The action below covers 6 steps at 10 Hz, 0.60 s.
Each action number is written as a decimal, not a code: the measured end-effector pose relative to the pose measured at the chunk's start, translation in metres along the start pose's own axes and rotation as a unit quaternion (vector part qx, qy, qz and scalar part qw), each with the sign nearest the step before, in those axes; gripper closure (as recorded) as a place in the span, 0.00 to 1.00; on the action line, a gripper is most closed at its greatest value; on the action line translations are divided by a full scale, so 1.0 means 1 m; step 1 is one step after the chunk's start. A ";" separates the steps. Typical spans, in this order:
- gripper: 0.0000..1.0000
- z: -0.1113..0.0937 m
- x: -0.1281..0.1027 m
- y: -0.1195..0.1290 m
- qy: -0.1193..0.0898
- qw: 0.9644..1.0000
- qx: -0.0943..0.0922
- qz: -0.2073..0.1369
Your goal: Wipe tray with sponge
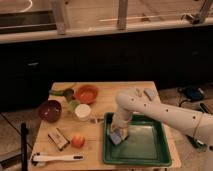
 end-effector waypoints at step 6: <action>1.00 -0.008 0.014 0.037 0.014 0.999 -0.007 0.033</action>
